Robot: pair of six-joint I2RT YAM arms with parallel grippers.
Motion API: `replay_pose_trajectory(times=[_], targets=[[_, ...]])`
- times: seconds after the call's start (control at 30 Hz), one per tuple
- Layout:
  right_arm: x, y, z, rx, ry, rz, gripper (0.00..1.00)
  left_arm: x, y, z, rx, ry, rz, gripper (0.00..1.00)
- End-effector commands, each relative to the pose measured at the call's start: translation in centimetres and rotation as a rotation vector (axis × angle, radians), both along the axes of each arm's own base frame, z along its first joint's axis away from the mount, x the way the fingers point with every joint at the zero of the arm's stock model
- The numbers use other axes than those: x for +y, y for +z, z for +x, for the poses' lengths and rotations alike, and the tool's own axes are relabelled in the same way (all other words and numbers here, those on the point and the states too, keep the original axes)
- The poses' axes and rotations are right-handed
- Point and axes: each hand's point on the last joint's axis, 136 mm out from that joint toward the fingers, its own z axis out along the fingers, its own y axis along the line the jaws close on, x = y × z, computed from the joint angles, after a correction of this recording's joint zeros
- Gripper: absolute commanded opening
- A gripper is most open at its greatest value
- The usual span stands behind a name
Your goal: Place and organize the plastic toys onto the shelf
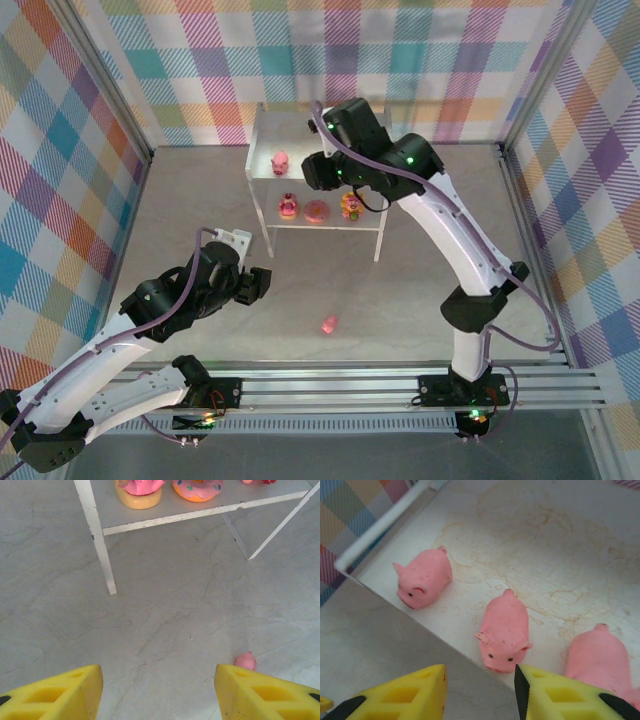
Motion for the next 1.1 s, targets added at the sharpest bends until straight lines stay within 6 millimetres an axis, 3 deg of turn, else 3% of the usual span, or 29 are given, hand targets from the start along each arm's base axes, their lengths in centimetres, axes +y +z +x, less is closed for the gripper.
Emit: replay_pose_trajectory(times=[0.0, 0.23, 0.33, 0.37, 0.4, 0.47, 0.63, 0.87, 0.97, 1.07], targets=[[-1.3, 4.1, -1.1, -0.086, 0.009, 0.083, 0.42, 0.2, 0.9, 0.2, -0.018, 0.004, -0.004, 0.61], [-2.8, 5.9, -2.3, -0.147, 0.005, 0.122, 0.42, -0.3, 2.3, 0.9, -0.044, 0.004, -0.015, 0.62], [-3.8, 5.8, -3.2, -0.14, 0.001, 0.116, 0.41, -0.6, 2.7, 1.1, -0.044, -0.002, -0.013, 0.63], [-4.1, 5.3, -3.6, -0.125, 0.004, 0.111, 0.41, -0.7, 2.6, 1.2, -0.038, -0.002, -0.009, 0.64], [-4.3, 4.8, -4.1, -0.114, 0.007, 0.106, 0.41, -0.9, 2.4, 1.3, -0.03, -0.004, -0.005, 0.72], [-5.5, 3.6, -5.0, -0.091, -0.008, 0.085, 0.4, -1.3, 1.4, 1.2, 0.013, -0.015, 0.011, 0.78], [-11.2, 1.5, -6.9, -0.107, -0.156, 0.037, 0.44, -3.6, -2.5, 0.3, 0.172, -0.061, -0.042, 0.57], [-17.4, -3.6, -10.3, -0.035, -0.308, -0.037, 0.46, -5.7, -8.9, -2.1, 0.341, -0.059, -0.088, 0.57], [-19.6, -4.0, -11.3, -0.039, -0.363, -0.018, 0.48, -7.6, -10.6, -3.0, 0.377, -0.085, -0.058, 0.57], [-21.3, -3.0, -12.1, -0.075, -0.397, 0.042, 0.49, -10.4, -11.6, -4.0, 0.397, -0.141, -0.036, 0.57]])
